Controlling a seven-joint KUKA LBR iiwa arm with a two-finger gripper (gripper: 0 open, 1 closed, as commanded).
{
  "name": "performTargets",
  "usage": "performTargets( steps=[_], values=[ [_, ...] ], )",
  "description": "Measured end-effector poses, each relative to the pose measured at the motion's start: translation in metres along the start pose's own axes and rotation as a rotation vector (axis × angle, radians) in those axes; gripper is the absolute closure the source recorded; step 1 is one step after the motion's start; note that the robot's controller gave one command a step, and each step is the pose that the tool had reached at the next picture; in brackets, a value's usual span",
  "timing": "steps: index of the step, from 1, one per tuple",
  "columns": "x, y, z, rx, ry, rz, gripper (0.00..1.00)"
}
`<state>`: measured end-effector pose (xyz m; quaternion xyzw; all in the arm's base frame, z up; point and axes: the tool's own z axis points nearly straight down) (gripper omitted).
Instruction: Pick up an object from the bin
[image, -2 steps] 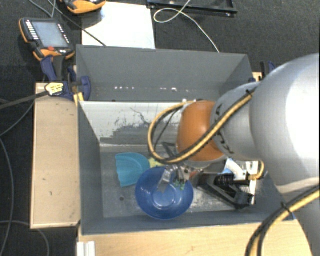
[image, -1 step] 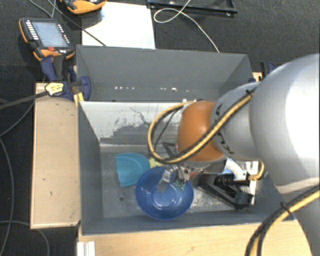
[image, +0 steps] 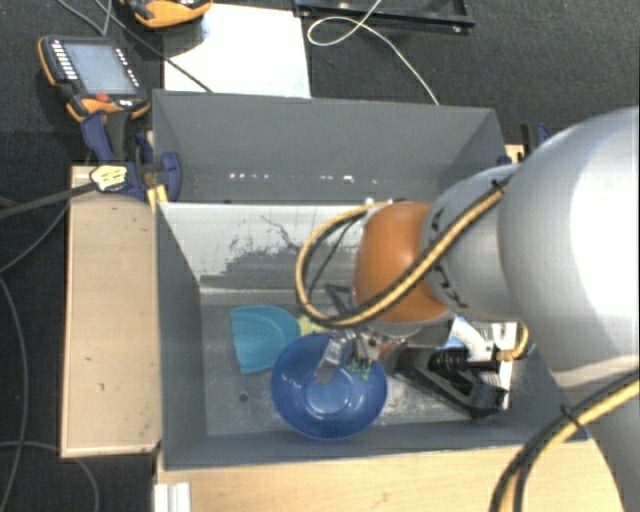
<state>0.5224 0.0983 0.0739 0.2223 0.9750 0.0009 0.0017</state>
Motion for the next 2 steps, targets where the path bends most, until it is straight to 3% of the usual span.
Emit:
performTargets(
  steps=[1,2],
  values=[
    [0.0,0.0,0.0,0.0,0.0,0.0,1.0],
    [-0.039,-0.006,0.001,-0.004,-0.003,-0.188,1.0]
  ],
)
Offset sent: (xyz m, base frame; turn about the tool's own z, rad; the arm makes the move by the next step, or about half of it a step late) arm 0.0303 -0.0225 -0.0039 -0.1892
